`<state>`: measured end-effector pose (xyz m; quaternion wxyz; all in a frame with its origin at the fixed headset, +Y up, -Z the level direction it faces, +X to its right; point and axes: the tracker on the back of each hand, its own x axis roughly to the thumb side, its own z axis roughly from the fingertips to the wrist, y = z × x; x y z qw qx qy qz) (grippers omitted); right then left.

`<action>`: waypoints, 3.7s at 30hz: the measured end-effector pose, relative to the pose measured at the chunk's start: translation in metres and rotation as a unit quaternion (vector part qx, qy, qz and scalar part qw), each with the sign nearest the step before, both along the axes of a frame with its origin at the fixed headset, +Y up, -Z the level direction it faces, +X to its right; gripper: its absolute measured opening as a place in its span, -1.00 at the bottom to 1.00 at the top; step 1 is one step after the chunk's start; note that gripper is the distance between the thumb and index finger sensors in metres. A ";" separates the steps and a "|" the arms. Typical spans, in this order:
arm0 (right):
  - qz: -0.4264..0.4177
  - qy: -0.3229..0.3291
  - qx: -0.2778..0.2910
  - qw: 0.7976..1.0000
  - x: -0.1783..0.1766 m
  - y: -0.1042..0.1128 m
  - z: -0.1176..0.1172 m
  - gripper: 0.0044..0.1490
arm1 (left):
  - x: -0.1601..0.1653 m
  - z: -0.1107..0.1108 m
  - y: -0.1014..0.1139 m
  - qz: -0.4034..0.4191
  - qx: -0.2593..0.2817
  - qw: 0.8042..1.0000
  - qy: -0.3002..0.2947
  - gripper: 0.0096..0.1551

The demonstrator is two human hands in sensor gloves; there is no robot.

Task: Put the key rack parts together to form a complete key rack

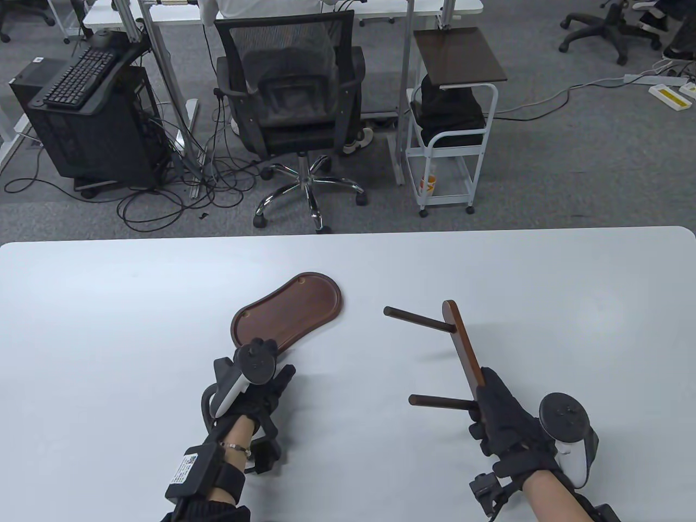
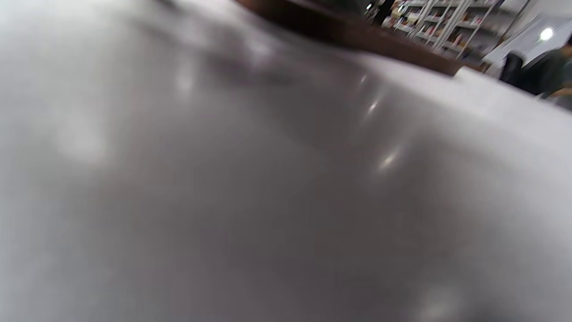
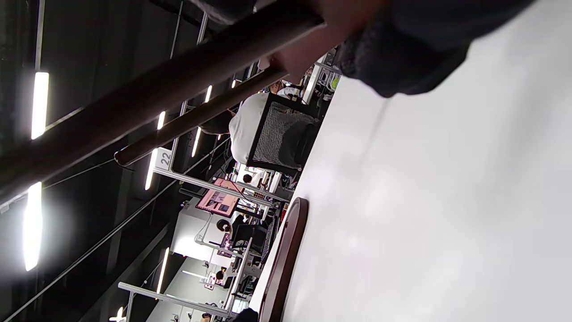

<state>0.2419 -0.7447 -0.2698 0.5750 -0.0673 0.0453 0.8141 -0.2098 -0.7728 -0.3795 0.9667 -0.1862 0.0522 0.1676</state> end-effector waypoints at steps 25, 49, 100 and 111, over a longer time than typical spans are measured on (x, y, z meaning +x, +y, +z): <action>0.000 0.007 -0.006 1.000 0.001 -0.002 -0.001 -0.20 | -0.012 0.015 0.005 -0.061 0.031 0.995 -0.067 -0.29; 0.023 0.020 0.013 0.999 -0.003 0.001 0.001 -0.20 | 0.006 0.084 0.010 -0.033 0.005 0.975 -0.218 -0.35; -0.002 0.042 0.045 0.998 -0.009 0.021 -0.020 -0.22 | 0.045 0.046 0.089 0.370 0.051 0.926 -0.061 -0.33; 0.031 0.085 0.090 0.992 -0.034 0.042 -0.053 -0.29 | 0.050 0.040 0.047 0.634 -0.179 0.752 -0.026 0.04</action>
